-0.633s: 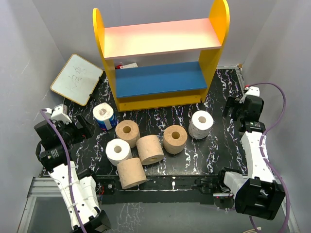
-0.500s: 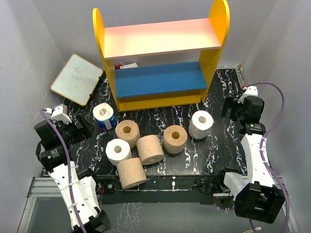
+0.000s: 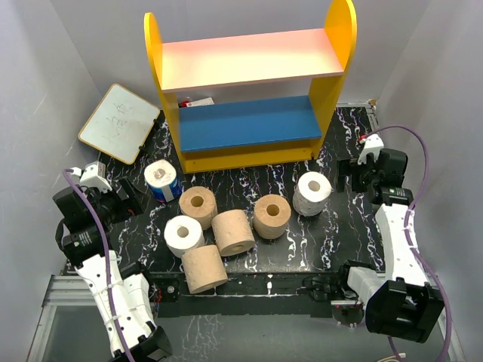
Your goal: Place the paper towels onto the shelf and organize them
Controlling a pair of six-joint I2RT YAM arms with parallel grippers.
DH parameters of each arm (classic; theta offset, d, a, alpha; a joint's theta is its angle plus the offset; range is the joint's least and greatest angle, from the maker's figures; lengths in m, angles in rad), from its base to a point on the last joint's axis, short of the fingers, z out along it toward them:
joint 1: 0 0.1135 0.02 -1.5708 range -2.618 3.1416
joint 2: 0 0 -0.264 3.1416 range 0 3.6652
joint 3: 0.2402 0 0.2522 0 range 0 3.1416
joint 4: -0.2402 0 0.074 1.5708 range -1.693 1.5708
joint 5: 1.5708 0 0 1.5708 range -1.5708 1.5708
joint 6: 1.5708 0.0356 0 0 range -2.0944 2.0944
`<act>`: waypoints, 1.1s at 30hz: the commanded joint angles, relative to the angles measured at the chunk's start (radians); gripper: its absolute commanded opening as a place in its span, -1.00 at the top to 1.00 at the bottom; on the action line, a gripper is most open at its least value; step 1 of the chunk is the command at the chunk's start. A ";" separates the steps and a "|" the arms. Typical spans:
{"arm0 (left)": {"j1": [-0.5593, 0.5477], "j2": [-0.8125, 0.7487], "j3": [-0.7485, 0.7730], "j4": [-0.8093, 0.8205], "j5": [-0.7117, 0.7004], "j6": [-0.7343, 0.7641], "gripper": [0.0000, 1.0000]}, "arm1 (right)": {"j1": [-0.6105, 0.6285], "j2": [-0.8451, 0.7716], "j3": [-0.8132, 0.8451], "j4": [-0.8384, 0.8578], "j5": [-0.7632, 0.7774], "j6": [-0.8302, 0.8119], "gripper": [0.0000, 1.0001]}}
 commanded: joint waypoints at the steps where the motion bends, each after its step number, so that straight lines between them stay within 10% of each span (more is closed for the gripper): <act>1: 0.007 -0.003 -0.012 0.005 0.025 0.004 -0.80 | 0.011 0.018 0.148 -0.179 -0.036 -0.308 -0.97; 15: 0.007 -0.034 -0.015 0.013 0.017 -0.009 -0.82 | 0.140 0.033 0.329 -0.510 -0.155 -0.652 -0.91; 20: 0.006 -0.035 -0.015 0.012 0.011 -0.011 -0.82 | 0.496 0.061 0.244 -0.403 0.109 -0.546 -0.88; 33: 0.007 -0.077 -0.012 0.008 -0.015 -0.018 -0.82 | 0.623 0.108 0.128 -0.152 0.226 -0.484 -0.50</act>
